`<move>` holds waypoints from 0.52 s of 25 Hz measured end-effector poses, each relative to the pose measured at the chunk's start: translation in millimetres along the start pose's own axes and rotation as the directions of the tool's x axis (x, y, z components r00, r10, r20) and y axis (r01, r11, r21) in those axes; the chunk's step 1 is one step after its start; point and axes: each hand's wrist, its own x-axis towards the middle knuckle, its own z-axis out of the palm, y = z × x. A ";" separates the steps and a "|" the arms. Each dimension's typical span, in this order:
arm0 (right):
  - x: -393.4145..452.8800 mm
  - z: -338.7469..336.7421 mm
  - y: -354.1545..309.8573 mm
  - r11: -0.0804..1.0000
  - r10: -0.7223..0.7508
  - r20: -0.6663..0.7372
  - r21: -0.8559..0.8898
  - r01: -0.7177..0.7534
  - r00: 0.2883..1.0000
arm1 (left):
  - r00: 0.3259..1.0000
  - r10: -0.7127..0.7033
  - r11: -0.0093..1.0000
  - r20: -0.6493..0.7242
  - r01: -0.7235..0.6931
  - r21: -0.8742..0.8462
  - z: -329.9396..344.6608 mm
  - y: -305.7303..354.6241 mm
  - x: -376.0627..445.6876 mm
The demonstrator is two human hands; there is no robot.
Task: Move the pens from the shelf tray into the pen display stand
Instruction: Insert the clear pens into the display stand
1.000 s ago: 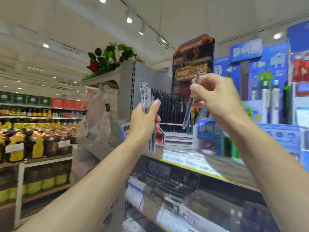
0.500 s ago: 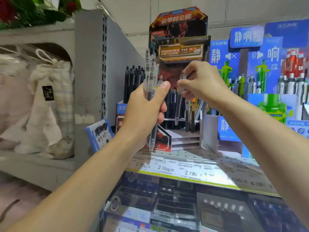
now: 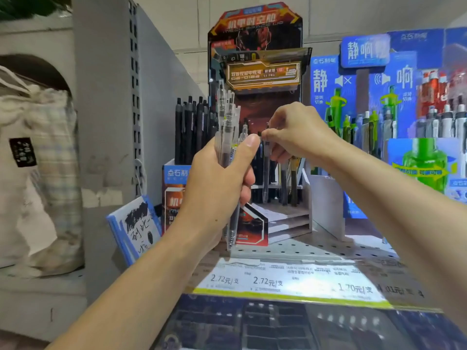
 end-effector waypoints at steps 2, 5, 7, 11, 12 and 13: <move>2.3 -1.8 -0.5 1.000 0.008 0.015 -0.004 -0.008 1.000 | 1.000 0.004 1.000 0.024 -0.004 -0.013 -0.7 -3.6 1.2; 3.1 0.2 1.2 0.999 -0.003 0.013 -0.035 0.003 1.000 | 0.999 0.013 0.999 0.041 -0.011 -0.040 -1.6 -6.4 0.1; 3.8 3.0 1.9 0.999 -0.018 -0.004 -0.046 0.018 1.000 | 0.999 0.003 0.998 0.034 -0.001 -0.058 -2.2 -8.0 0.2; 4.0 6.2 4.0 0.999 -0.029 -0.036 -0.033 0.027 0.999 | 1.000 0.007 0.998 0.018 -0.006 -0.057 -2.0 -9.2 0.4; 3.5 6.2 4.9 0.999 -0.036 -0.044 -0.042 0.034 0.998 | 1.000 0.011 0.998 0.013 -0.010 -0.055 -1.6 -9.1 0.7; 2.8 6.4 5.6 0.997 -0.046 -0.051 -0.061 0.043 0.998 | 1.000 0.013 0.998 0.007 -0.013 -0.056 -1.4 -8.9 1.1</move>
